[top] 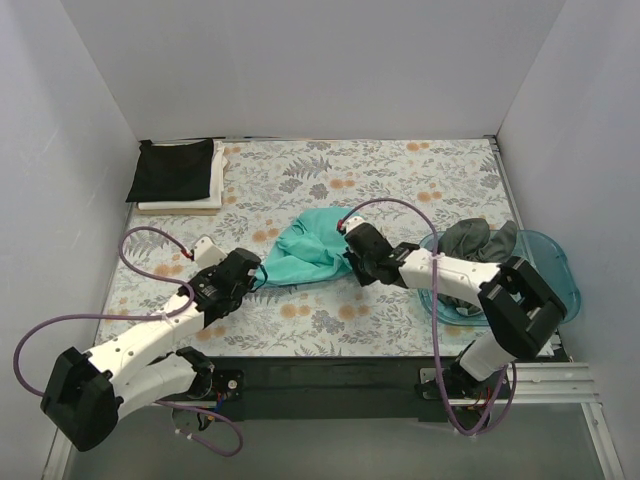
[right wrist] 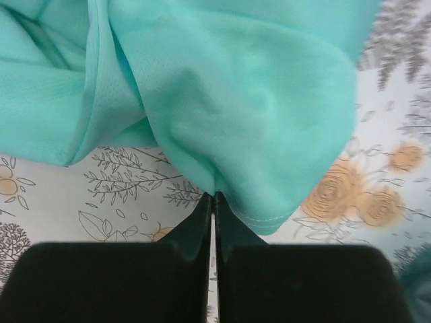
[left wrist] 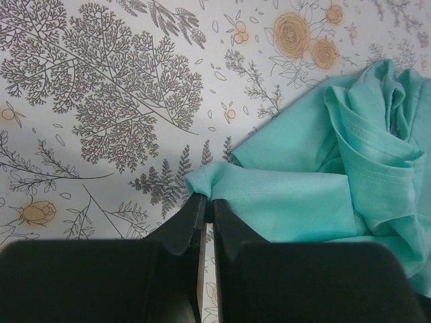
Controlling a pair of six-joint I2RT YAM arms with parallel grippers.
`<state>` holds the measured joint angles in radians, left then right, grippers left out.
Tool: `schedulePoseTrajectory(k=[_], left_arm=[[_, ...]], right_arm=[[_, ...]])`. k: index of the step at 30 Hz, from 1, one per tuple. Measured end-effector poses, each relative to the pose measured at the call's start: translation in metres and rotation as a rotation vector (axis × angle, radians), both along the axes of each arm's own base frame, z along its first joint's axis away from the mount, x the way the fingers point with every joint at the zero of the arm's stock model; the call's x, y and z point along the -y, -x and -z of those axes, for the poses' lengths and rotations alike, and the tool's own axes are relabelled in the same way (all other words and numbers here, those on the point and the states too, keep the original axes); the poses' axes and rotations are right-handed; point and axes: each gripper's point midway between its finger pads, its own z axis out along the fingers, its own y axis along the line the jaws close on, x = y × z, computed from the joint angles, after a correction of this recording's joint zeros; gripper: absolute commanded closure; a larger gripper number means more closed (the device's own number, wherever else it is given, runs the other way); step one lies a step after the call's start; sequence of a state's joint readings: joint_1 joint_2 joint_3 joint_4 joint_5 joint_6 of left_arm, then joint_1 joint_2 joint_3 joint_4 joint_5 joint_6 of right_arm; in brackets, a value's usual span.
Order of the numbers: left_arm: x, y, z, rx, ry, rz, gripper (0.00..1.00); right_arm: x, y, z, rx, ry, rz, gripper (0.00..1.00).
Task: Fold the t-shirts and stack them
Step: Flatten the tshirt out
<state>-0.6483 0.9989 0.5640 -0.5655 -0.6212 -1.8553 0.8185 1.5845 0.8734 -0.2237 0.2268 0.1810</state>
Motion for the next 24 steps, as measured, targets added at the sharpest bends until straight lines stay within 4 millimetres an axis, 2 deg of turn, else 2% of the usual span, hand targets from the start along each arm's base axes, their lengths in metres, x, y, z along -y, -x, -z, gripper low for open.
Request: schedulePoseTrajectory(k=[2,6,11,13,15,18,23,24], left_arm=[[0.0,-0.001,-0.005,0.016,0.011,0.0,1.0],[0.0,-0.003,-0.02,0.066,0.035,-0.005,1.0],[0.002,-0.014,-0.066,0.178,0.074,-0.005,1.0],[0.004,-0.021,-0.095,0.242,0.098,-0.003,1.0],[0.005,-0.026,-0.132,0.32,0.124,0.002,1.0],[0.001,-0.029,-0.189,0.443,0.162,-0.003,1.0],[-0.019,-0.016,-0.287,0.669,0.234,-0.033,1.0],[-0.023,-0.013,-0.298,0.696,0.242,-0.038,1.0]], right_arm=[[0.006,-0.008,-0.017,0.06,-0.003,0.039,0.99],[0.016,-0.024,-0.067,0.21,-0.064,0.118,0.99],[0.044,-0.042,-0.129,0.384,-0.125,0.236,0.99],[0.056,-0.049,-0.158,0.458,-0.142,0.275,0.99],[0.064,-0.055,-0.189,0.529,-0.163,0.304,0.99],[0.075,-0.058,-0.248,0.653,-0.209,0.326,0.99],[0.1,-0.045,-0.351,0.859,-0.309,0.356,0.99],[0.106,-0.041,-0.374,0.901,-0.335,0.359,0.99]])
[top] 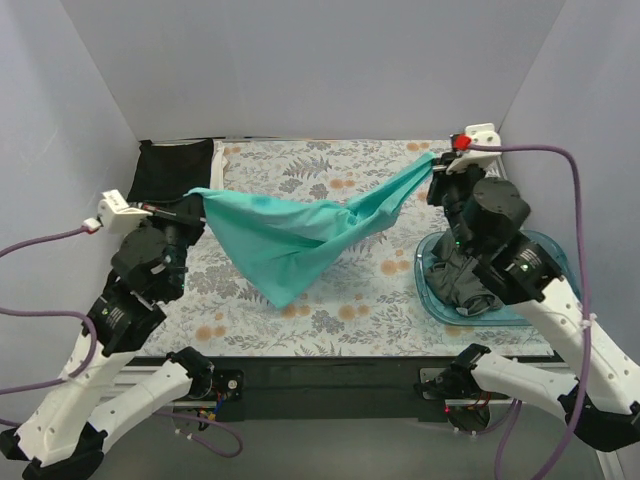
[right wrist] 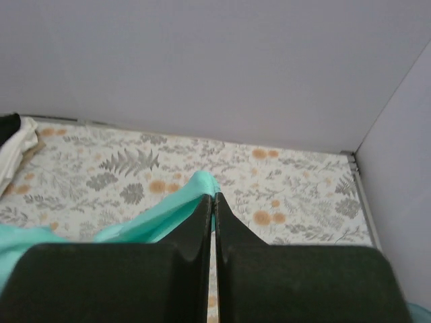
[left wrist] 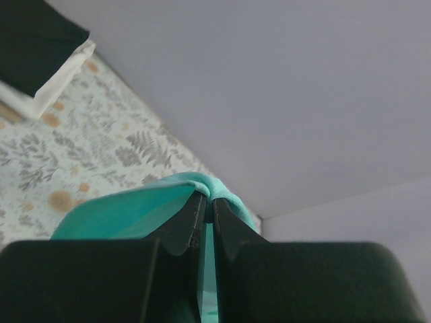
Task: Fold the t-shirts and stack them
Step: Flatten the tshirt out
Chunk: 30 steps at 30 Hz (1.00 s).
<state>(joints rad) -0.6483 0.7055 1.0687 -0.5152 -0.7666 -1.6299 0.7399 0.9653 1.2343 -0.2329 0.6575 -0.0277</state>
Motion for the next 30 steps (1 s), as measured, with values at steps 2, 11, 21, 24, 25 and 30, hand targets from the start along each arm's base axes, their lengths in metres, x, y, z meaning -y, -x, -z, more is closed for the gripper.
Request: schedulePoseTrajectory(k=[2,11,21,24,25,30], left_arm=[[-0.01,0.009,-0.029,0.068,0.026,-0.012,1.0],[-0.056,0.041,-0.092,0.228,0.051,-0.127,1.0],[-0.042,-0.013,-0.043,0.064,-0.105,-0.282,1.0],[-0.011,-0.056,0.026,-0.098,-0.242,-0.261,1.0],[-0.01,-0.059,0.034,-0.114,-0.255,-0.258,1.0],[-0.022,-0.127,0.143,-0.377,-0.351,-0.218,1.0]], right_arm=[[0.01,0.009,-0.032,0.067,-0.026,-0.002,0.99],[0.051,0.054,-0.103,0.248,-0.103,-0.005,0.99],[0.02,0.026,-0.03,0.104,-0.013,-0.037,0.99],[-0.001,0.005,0.026,-0.015,0.059,-0.048,0.99],[-0.005,-0.001,0.046,-0.059,0.084,-0.049,0.99],[-0.005,-0.034,0.152,-0.301,0.166,-0.032,0.99]])
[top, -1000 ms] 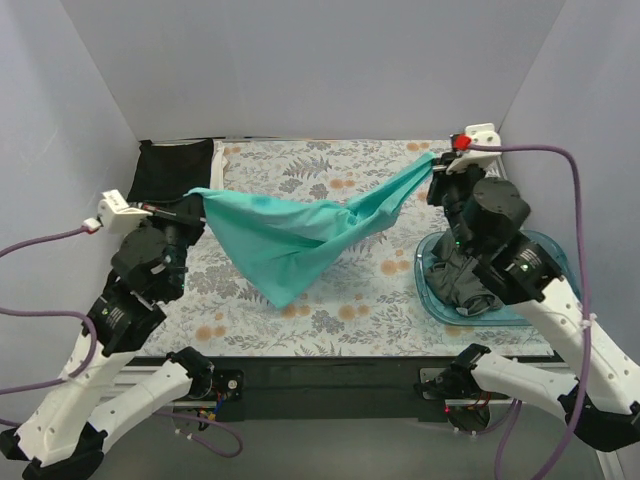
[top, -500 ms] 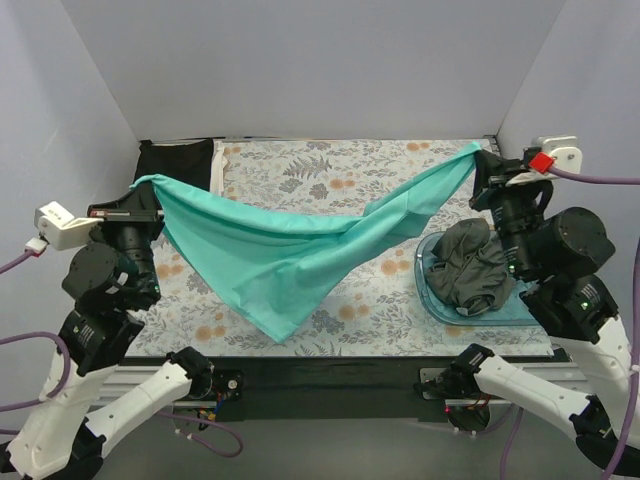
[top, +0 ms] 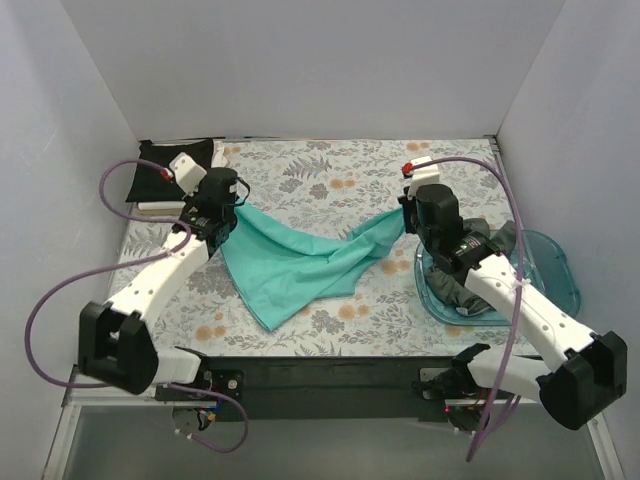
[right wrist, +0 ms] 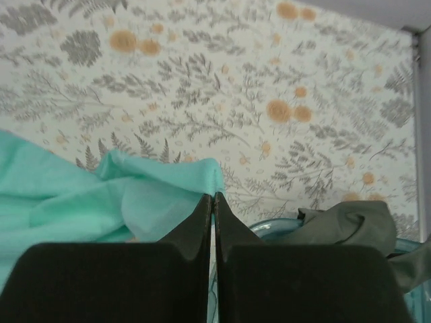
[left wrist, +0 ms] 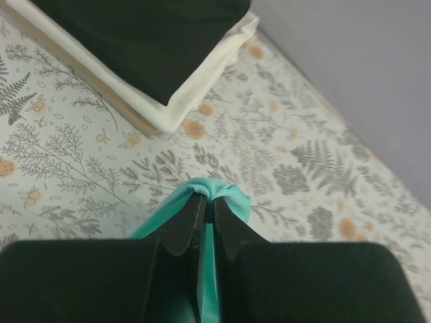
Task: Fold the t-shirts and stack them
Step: Flatten the tshirt out
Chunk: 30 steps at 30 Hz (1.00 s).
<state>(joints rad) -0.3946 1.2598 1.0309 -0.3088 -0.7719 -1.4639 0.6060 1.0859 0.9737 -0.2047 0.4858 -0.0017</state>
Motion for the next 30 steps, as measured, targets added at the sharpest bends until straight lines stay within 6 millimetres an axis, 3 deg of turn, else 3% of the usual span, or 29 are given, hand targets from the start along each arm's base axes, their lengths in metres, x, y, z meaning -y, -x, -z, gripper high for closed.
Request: schedulePoseTrajectory(k=[2,5,8,9,11,16,19,25,28,30], left_arm=[[-0.009,-0.024,0.035,-0.077,-0.008,0.013,0.99],[-0.001,-0.059,0.092,-0.201,-0.02,0.088,0.94],[0.022,-0.086,0.132,-0.289,-0.024,0.191,0.59],[0.027,-0.092,0.139,-0.303,-0.023,0.218,0.37],[0.038,-0.1,0.147,-0.318,-0.013,0.273,0.18],[0.053,-0.099,0.13,-0.291,0.028,0.34,0.12],[0.055,-0.082,0.107,-0.259,0.072,0.359,0.11],[0.071,-0.004,0.06,-0.155,0.209,0.444,0.1],[0.095,0.046,0.069,-0.17,0.269,0.523,0.1],[0.111,0.083,0.091,-0.226,0.303,0.589,0.1]], right_arm=[[0.008,-0.01,0.037,-0.094,0.005,0.013,0.99],[0.019,-0.021,0.069,-0.178,0.002,0.038,0.99],[0.017,-0.028,0.083,-0.211,-0.006,0.035,0.99],[0.015,-0.029,0.086,-0.219,-0.009,0.026,0.99],[0.013,-0.03,0.087,-0.222,-0.016,0.018,0.99],[0.009,-0.029,0.088,-0.215,-0.037,0.003,0.99],[0.011,-0.019,0.092,-0.22,-0.052,-0.003,0.99],[0.011,-0.003,0.095,-0.22,-0.09,-0.022,0.99],[0.011,0.001,0.096,-0.224,-0.105,-0.027,0.99],[0.011,0.002,0.099,-0.229,-0.105,-0.025,0.99]])
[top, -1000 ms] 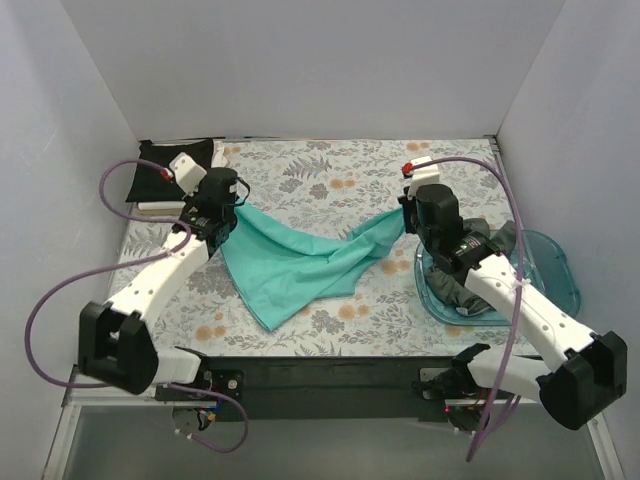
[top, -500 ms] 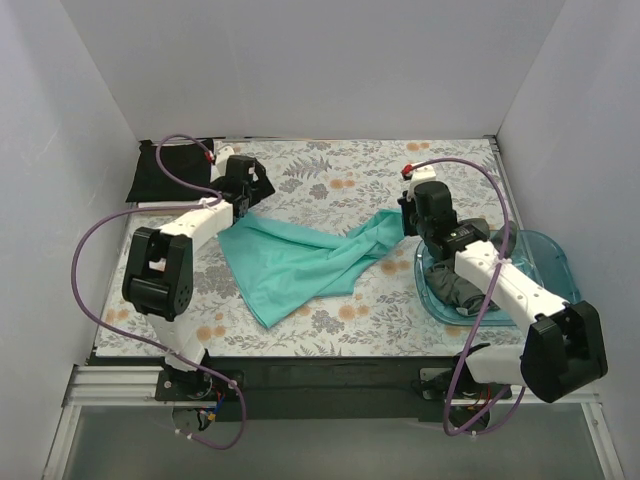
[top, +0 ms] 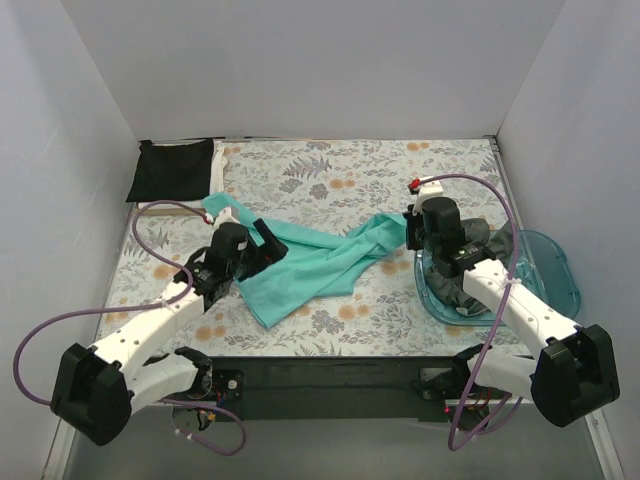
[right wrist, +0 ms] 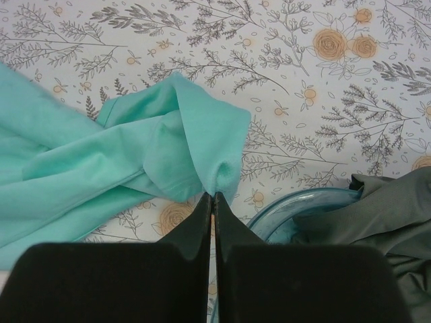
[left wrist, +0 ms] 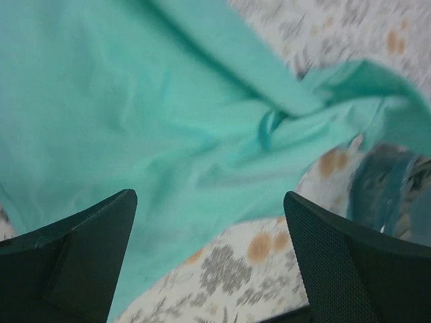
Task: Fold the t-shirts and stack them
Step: Flatten the tshirt out
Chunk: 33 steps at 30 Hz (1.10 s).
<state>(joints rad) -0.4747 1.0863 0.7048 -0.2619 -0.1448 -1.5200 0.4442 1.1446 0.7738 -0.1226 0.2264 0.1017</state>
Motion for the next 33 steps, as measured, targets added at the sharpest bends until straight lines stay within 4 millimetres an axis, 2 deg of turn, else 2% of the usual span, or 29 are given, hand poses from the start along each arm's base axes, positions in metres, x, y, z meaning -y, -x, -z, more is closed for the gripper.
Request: schedulePoseTrajectory(k=[2,5,8,10,18,23,27,33], left_arm=[[0.007,0.036,0.029,-0.089,0.008,0.062,0.1],[0.007,0.083,0.066,-0.228,0.027,0.113,0.14],[0.006,0.116,0.082,-0.31,0.069,0.147,0.19],[0.007,0.129,0.086,-0.336,0.094,0.161,0.23],[0.01,0.153,0.098,-0.44,0.139,0.175,0.3],[0.003,0.163,0.112,-0.524,0.096,0.14,0.33],[0.001,0.163,0.118,-0.56,0.073,0.117,0.46],[0.002,0.157,0.121,-0.556,0.058,0.104,0.59]], right_arm=[[0.001,0.001,0.002,-0.005,0.001,0.001,0.99],[0.001,0.0,0.002,-0.006,-0.003,0.002,0.99],[0.0,0.001,0.003,-0.011,-0.007,-0.003,0.99],[0.0,0.001,0.004,-0.014,-0.007,-0.002,0.99],[-0.001,0.001,0.006,-0.02,-0.008,-0.004,0.99],[-0.001,0.0,0.011,-0.033,-0.002,-0.005,0.99],[-0.001,0.0,0.012,-0.036,-0.001,-0.004,0.99],[-0.002,0.0,0.017,-0.051,0.005,-0.005,0.99]])
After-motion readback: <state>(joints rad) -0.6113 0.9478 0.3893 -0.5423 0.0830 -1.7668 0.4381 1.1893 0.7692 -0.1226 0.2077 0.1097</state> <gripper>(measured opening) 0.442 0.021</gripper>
